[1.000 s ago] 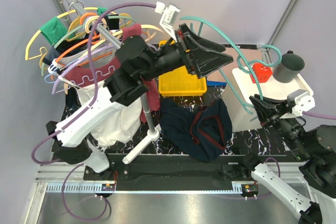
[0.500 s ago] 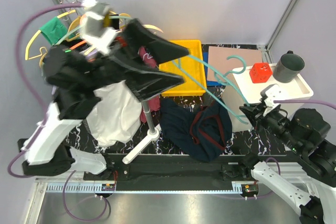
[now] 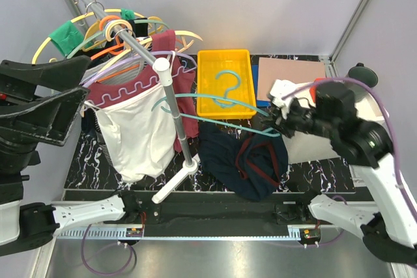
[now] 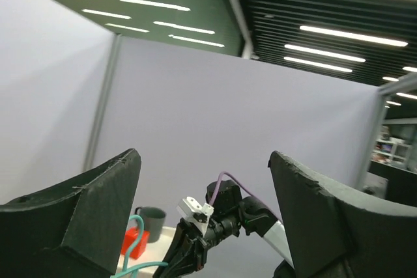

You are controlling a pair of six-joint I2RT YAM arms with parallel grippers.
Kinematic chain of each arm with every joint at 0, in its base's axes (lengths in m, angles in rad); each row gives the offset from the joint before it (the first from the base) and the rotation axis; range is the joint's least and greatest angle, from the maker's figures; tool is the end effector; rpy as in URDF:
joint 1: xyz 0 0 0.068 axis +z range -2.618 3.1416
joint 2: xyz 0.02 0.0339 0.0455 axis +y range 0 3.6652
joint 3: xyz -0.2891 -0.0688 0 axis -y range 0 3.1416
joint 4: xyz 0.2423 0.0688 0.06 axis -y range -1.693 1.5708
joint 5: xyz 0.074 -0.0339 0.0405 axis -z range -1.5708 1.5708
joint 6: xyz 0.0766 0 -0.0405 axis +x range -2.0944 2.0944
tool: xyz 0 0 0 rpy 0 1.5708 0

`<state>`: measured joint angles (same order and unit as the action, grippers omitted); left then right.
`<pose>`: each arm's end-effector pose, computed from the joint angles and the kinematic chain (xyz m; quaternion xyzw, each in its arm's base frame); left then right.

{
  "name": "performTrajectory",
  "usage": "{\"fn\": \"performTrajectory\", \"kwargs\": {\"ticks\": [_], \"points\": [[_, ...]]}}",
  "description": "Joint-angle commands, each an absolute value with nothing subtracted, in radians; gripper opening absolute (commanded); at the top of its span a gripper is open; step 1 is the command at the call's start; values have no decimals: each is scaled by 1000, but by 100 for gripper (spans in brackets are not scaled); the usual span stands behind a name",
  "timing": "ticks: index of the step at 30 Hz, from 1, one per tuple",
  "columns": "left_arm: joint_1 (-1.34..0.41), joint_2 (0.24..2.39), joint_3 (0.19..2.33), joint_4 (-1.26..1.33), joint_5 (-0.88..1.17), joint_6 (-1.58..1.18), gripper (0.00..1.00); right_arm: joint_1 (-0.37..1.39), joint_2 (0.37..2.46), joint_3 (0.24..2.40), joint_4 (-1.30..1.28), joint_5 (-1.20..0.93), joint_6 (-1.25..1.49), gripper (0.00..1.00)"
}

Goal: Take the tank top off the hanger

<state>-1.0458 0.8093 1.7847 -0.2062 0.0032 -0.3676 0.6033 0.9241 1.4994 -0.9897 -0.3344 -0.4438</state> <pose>0.0073 -0.0130 0.6618 0.1312 0.3674 -0.5983 0.6998 0.1096 0.1060 0.4675 -0.4916 0.6697 0.1819 0.5261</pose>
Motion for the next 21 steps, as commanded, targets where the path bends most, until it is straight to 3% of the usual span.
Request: {"fn": "performTrajectory", "kwargs": {"ticks": [1, 5, 10, 21], "points": [[-1049, 805, 1749, -317, -164, -319, 85, 583, 1049, 1557, -905, -431, -531, 0], [-1048, 788, 1729, -348, -183, -321, 84, 471, 1146, 1601, -858, -714, -528, 0], [-1048, 767, 1695, -386, -225, -336, 84, 417, 1302, 1724, -861, -912, -535, 0], [-1048, 687, 1598, -414, -400, -391, 84, 414, 1607, 2072, -1046, -1117, -597, 0]]}}
